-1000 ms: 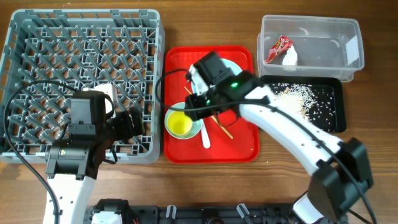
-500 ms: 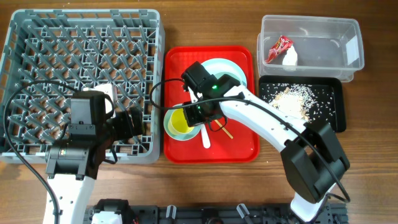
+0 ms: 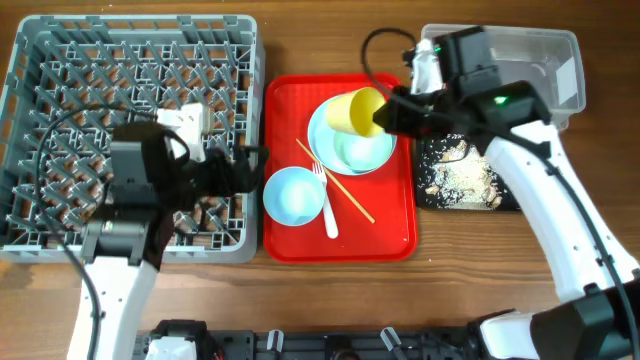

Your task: Sort waste into correct bins and load items into the dishwasher rack

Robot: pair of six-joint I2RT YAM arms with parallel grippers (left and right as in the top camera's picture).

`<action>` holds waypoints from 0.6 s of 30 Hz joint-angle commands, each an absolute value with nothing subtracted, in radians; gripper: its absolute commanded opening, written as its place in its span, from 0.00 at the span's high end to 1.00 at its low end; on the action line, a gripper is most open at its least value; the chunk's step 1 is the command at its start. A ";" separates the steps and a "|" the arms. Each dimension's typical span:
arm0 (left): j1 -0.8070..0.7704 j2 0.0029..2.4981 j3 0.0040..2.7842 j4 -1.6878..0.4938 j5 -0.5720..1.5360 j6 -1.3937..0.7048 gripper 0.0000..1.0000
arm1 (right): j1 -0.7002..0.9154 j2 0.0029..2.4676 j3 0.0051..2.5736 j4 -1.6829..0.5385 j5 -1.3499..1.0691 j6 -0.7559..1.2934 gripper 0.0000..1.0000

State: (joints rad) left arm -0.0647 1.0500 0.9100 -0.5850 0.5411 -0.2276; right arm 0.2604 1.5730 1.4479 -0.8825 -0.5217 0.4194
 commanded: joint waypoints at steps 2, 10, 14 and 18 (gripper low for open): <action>-0.070 1.179 0.924 -0.393 0.984 -0.256 0.00 | 0.204 1.609 1.451 -0.868 -0.878 0.361 0.96; -0.072 1.304 0.924 -0.074 1.300 -0.278 0.01 | 0.204 1.616 1.451 -0.827 -1.229 0.314 0.96; -0.075 1.304 0.924 0.047 1.354 -0.287 0.06 | 0.205 1.616 1.451 -0.823 -1.306 0.314 0.96; -0.087 1.304 0.924 0.171 1.355 -0.385 0.05 | 0.216 1.616 1.451 -0.823 -1.333 0.314 0.96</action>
